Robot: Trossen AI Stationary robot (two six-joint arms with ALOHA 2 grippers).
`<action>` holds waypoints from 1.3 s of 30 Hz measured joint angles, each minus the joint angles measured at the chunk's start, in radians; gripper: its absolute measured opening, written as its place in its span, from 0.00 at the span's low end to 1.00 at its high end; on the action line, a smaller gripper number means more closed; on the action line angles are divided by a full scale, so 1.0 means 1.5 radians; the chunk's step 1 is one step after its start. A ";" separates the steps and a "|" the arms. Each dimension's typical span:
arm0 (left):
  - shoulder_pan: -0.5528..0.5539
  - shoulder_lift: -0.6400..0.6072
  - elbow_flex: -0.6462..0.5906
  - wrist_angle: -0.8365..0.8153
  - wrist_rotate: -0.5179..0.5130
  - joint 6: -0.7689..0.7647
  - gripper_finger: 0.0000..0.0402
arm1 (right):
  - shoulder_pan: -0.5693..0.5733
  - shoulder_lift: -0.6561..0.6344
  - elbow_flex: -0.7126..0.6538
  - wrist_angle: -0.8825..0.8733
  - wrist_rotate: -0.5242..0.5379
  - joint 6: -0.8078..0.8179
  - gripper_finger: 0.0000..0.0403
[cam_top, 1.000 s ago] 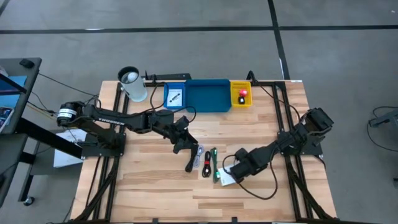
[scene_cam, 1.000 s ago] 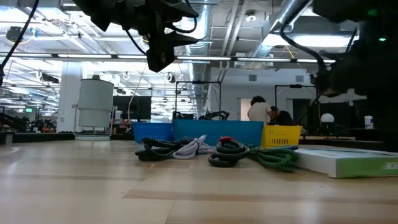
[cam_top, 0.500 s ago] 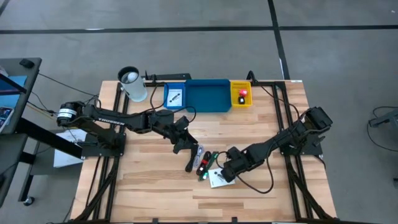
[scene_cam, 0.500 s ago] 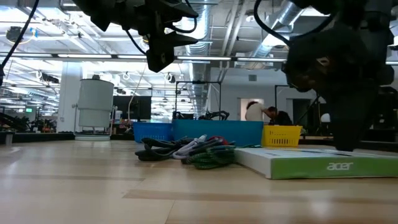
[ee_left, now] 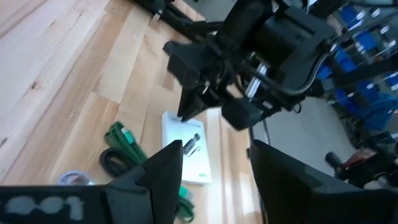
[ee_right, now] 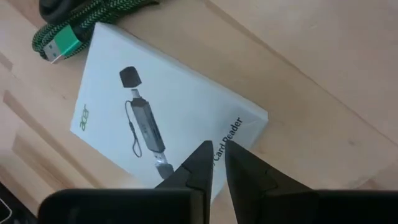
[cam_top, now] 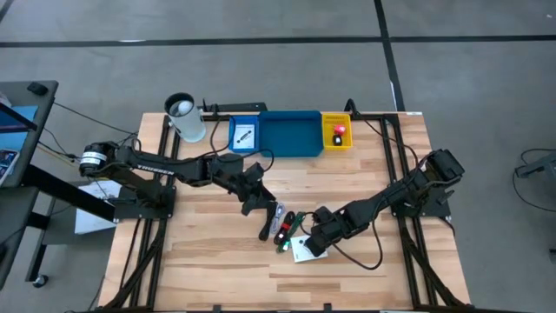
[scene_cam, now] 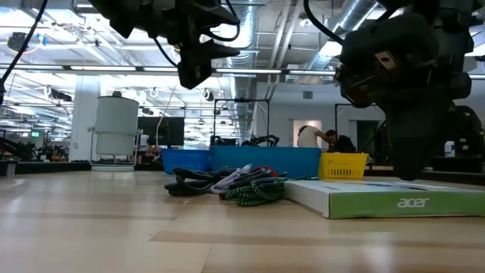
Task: Pick and place items into bin
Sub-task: Put the card reader box into the blue basket
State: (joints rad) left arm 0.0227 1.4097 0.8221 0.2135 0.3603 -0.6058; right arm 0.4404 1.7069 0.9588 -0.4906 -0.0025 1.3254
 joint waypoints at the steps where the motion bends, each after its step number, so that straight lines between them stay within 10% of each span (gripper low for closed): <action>1: 0.000 0.000 0.000 -0.009 0.000 0.008 0.44 | 0.001 0.000 0.000 -0.007 0.000 0.000 0.09; 13: -0.019 0.000 0.000 -0.195 0.027 0.278 0.44 | 0.013 0.000 0.000 -0.121 -0.030 -0.001 0.09; 25: -0.061 0.000 0.000 -0.171 -0.129 0.519 0.44 | 0.015 -0.001 0.000 -0.128 0.005 -0.094 0.09; 30: -0.059 0.000 0.000 -0.182 -0.218 0.456 0.44 | 0.009 -0.001 0.000 -0.128 0.005 -0.149 0.09; 39: -0.108 0.022 -0.002 -0.225 -0.139 0.305 0.39 | -0.001 -0.001 -0.001 -0.161 0.005 -0.262 0.09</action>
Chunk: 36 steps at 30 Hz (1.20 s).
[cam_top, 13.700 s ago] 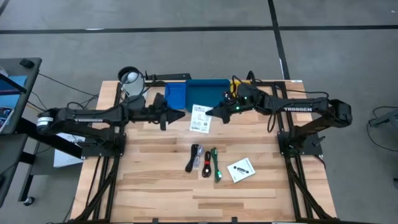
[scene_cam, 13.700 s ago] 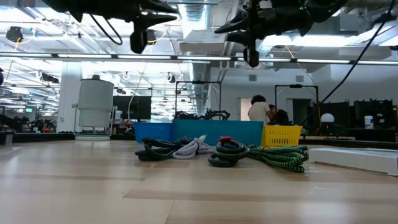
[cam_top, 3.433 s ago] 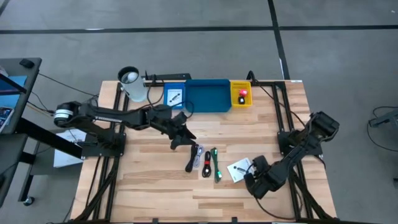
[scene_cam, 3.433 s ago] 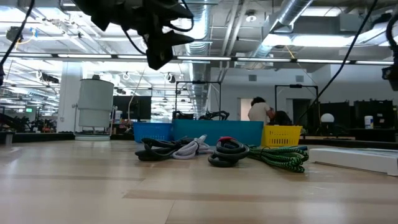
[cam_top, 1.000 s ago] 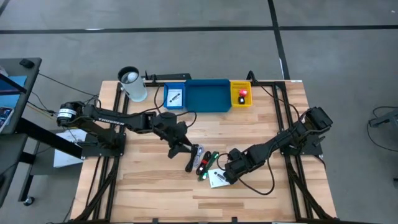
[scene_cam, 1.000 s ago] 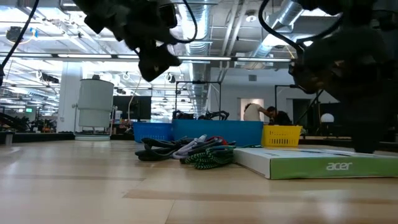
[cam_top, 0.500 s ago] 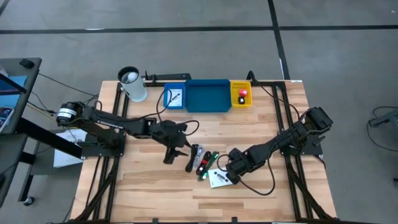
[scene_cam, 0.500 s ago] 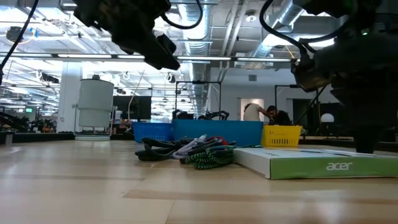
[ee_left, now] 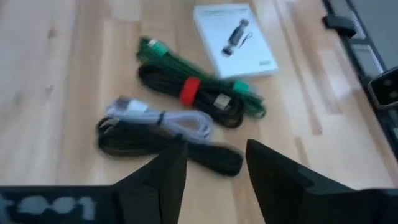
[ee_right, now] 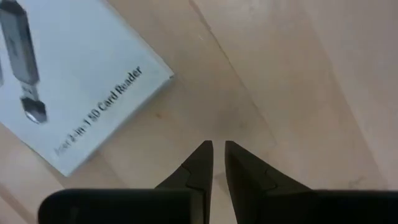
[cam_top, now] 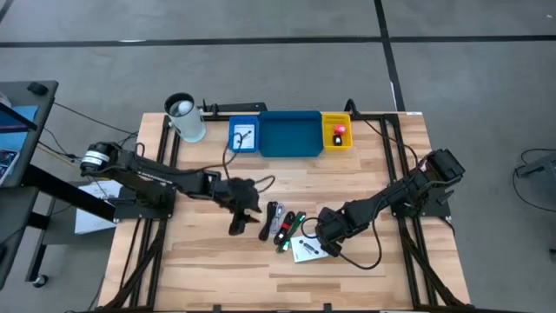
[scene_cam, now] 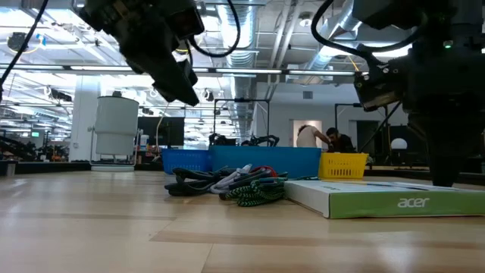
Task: Pick and place items into bin
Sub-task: Put the card reader box into the blue basket
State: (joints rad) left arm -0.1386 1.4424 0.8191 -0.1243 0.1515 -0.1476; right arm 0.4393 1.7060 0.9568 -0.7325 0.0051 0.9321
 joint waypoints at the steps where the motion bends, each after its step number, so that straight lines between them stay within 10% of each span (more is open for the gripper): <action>1: -0.011 0.010 0.001 0.014 -0.007 -0.009 0.37 | 0.000 0.000 -0.003 0.004 0.000 -0.017 0.09; 16: -0.140 0.065 0.000 0.162 -0.150 -0.235 0.02 | 0.046 -0.007 -0.073 0.070 0.023 -0.111 0.09; 36: -0.152 0.081 0.000 0.137 -0.223 -0.458 0.00 | 0.077 -0.021 -0.077 0.111 0.100 0.220 0.09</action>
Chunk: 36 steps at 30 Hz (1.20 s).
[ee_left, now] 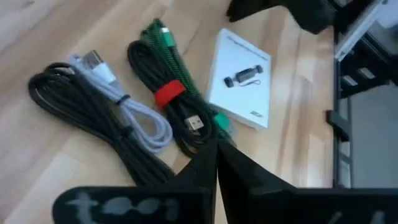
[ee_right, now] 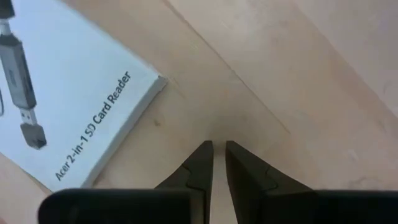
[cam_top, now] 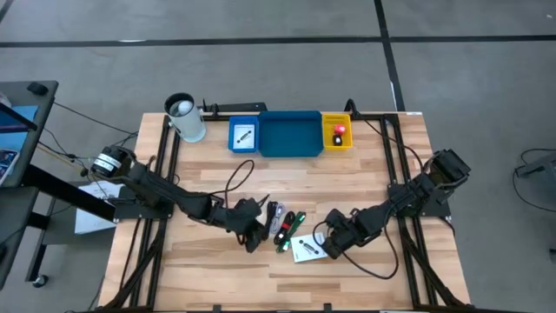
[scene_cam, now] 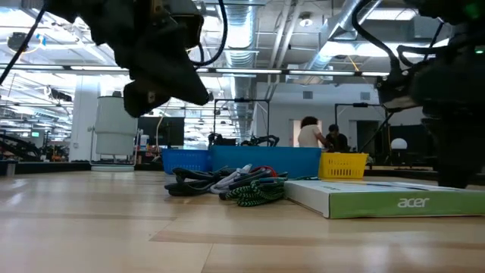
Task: Pick and place items into bin
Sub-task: Put the card reader box into the blue basket
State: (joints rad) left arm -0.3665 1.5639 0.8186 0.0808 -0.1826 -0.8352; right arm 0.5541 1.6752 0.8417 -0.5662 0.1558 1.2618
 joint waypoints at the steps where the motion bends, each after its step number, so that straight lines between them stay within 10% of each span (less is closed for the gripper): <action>1: -0.001 0.009 0.000 0.029 0.015 0.000 0.00 | -0.002 0.000 0.000 0.003 -0.002 0.003 0.09; 19: 0.008 0.268 0.201 0.100 0.188 -0.063 0.00 | -0.016 -0.001 0.001 0.017 -0.019 -0.021 0.09; 36: 0.007 0.267 0.350 -0.258 0.071 0.212 0.00 | -0.016 -0.001 0.001 0.017 -0.018 -0.079 0.09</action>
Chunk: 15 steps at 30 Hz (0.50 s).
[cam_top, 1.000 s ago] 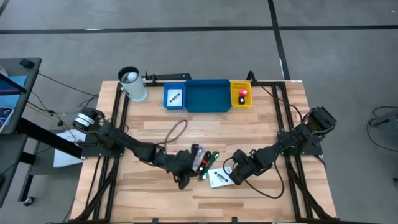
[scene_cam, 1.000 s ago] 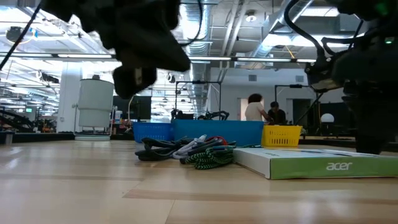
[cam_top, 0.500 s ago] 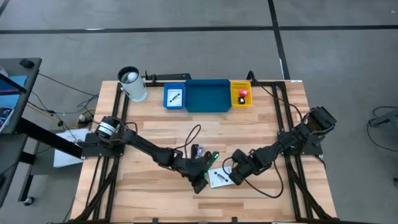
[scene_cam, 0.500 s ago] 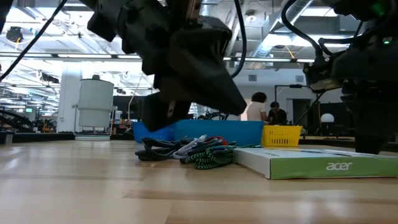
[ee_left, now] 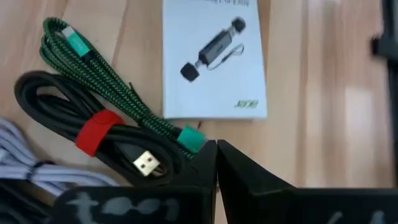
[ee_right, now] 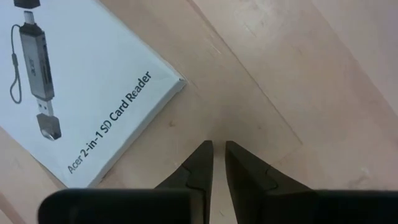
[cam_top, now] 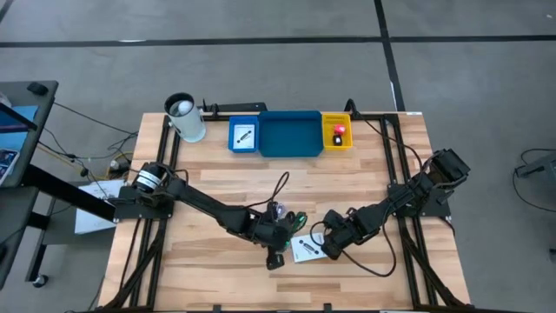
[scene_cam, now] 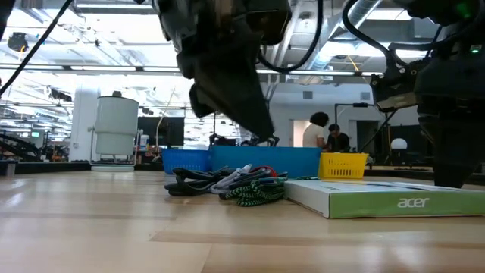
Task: Pick and place items into bin
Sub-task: Put the card reader box into the blue basket
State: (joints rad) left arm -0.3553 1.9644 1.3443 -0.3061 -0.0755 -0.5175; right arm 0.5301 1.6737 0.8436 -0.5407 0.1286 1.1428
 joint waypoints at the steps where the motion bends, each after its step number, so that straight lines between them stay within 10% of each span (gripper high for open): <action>1: 0.000 0.000 0.001 -0.005 0.000 0.024 0.00 | 0.000 0.000 0.000 0.000 0.000 0.000 0.09; 15: 0.000 0.000 0.006 -0.023 -0.011 0.113 0.00 | 0.004 0.000 -0.001 0.032 -0.001 -0.007 0.09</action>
State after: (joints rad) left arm -0.3557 1.9648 1.3537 -0.3399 -0.0914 -0.3477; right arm 0.5362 1.6741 0.8421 -0.4926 0.1265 1.1321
